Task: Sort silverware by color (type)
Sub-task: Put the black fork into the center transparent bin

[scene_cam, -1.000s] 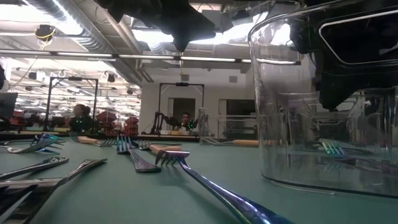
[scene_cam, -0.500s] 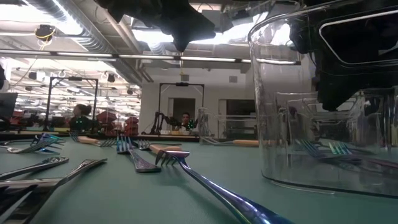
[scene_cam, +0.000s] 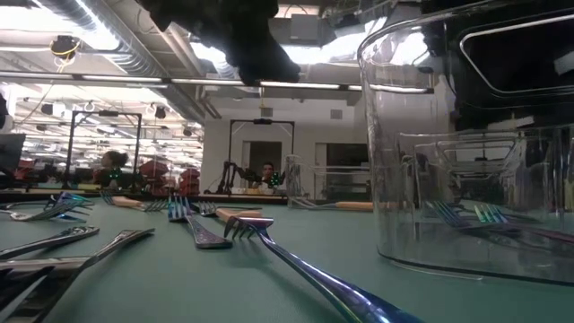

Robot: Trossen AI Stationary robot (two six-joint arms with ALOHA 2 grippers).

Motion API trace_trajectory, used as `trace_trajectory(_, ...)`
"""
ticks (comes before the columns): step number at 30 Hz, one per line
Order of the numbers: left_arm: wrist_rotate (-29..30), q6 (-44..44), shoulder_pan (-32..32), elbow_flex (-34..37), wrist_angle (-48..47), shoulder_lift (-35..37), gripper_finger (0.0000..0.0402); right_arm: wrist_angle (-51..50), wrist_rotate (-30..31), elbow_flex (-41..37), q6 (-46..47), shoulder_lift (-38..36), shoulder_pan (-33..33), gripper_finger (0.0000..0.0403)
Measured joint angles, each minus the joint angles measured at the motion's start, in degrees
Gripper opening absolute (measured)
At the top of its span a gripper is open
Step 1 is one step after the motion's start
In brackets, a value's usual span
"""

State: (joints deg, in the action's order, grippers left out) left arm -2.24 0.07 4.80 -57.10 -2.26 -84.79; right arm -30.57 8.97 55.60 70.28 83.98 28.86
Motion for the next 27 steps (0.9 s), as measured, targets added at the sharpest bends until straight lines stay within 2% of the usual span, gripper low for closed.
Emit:
trace_trajectory(8,9.4,-3.8,0.0,0.0,-2.0,0.0,0.0118,0.4,1.0,0.0,-9.5,-6.3,0.0,0.0067)
trace_trajectory(15,20.1,-4.5,0.3,0.0,-2.4,0.0,0.0118,1.4,9.7,0.0,-19.2,-12.7,0.0,0.0067)
trace_trajectory(21,20.9,-8.6,2.3,0.0,-3.4,-1.3,0.0118,1.4,21.7,0.0,-29.7,-15.9,-1.7,0.0067)
trace_trajectory(27,20.8,-14.3,4.5,0.0,-8.6,-4.1,0.0118,2.4,20.5,0.0,-39.7,-16.3,-8.2,0.0067)
